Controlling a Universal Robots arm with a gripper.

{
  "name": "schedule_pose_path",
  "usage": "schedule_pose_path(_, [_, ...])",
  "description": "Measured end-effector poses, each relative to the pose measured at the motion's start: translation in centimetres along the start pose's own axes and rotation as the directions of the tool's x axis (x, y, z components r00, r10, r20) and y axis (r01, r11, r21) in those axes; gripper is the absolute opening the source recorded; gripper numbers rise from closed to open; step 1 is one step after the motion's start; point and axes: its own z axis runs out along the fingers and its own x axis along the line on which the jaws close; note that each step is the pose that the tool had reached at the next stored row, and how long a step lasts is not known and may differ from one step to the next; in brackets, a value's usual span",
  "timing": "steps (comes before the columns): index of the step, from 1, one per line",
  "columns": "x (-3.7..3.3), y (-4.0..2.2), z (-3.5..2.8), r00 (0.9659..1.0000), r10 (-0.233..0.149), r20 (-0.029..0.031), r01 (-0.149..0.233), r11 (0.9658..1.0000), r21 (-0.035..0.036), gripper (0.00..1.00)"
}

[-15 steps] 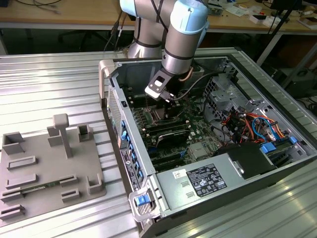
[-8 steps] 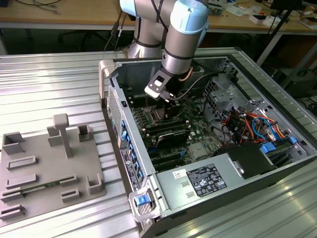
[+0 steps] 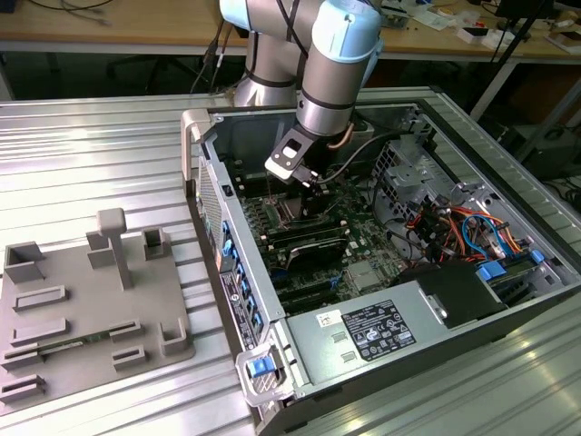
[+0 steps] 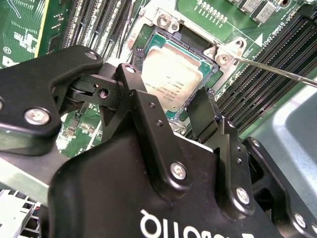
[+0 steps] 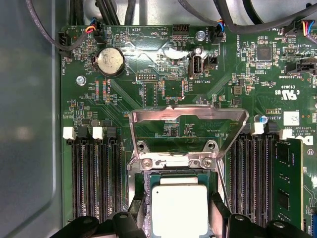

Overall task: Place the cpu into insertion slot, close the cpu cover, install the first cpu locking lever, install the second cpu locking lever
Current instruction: 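Place the cpu into insertion slot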

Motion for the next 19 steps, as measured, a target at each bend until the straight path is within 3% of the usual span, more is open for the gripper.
schedule_pose_path(13, [-0.01,0.00,-0.01,1.0000,0.000,0.0006,0.000,1.0000,0.0000,0.58])
schedule_pose_path(15, [-0.02,0.00,-0.01,1.0000,0.000,0.0009,0.000,1.0000,0.0000,0.58])
schedule_pose_path(17, [0.00,0.00,0.00,1.0000,0.000,-0.0001,0.000,1.0000,0.0001,0.69])
schedule_pose_path(19, [0.00,0.00,0.00,1.0000,0.000,0.0000,0.000,1.0000,0.0000,0.69])
